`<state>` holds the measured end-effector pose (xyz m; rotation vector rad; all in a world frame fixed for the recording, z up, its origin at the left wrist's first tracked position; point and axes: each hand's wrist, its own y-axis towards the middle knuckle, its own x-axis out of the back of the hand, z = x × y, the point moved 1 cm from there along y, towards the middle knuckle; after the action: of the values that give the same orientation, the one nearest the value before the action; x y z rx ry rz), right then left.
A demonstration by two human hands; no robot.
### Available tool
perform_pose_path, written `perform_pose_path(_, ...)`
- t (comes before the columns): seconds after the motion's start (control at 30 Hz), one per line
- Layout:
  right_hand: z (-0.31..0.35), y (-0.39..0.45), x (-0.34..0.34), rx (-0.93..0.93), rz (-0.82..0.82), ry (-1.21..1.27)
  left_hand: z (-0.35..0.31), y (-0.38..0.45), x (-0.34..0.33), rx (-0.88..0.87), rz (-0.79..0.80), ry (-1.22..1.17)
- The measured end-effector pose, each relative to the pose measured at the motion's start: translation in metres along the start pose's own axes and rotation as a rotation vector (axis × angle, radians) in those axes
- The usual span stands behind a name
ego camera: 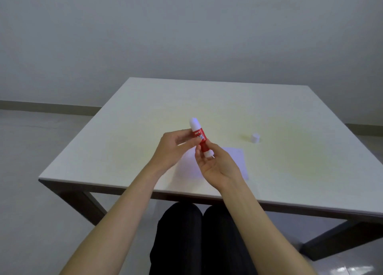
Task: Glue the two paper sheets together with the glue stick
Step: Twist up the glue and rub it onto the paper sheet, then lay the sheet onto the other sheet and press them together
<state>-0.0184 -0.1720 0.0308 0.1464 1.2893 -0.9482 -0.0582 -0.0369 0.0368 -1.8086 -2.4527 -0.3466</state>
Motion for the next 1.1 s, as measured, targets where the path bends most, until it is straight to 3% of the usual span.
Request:
perform_pose_path(0.1, -0.002, 0.005, -0.006, 0.105, 0.016, -0.284, -0.005, 0.007, -0.004, 0.022, -0.171, -0.07)
perform_pose_path(0.2, -0.008, 0.002, -0.001, 0.271, -0.105, -0.962, -0.005, 0.017, 0.008, 0.053, -0.315, -0.031)
perform_pose_path(0.27, -0.017, -0.001, 0.01, 0.487, -0.145, -1.491, -0.007, 0.027, 0.02, 0.054, -0.412, 0.06)
perform_pose_path(0.33, -0.03, -0.004, 0.02, 0.696, -0.05, -1.97, -0.009, 0.038, 0.033, 0.072, -0.477, 0.212)
perform_pose_path(0.4, -0.04, -0.005, 0.025, 0.801, 0.042, -2.231, -0.005, 0.048, 0.044, 0.128, -0.505, 0.311)
perform_pose_path(0.63, -0.051, -0.001, 0.022, 0.82, 0.125, -2.488, 0.007, 0.07, 0.05, 0.21, -0.518, 0.431)
perform_pose_path(0.87, -0.054, -0.009, 0.021, 0.882, 0.153, -2.529, 0.02, 0.075, 0.053, 0.233, -0.519, 0.443)
perform_pose_path(1.1, -0.062, -0.019, 0.021, 1.005, 0.073, -2.577, 0.026, 0.071, 0.053, 0.258, -0.544, 0.424)
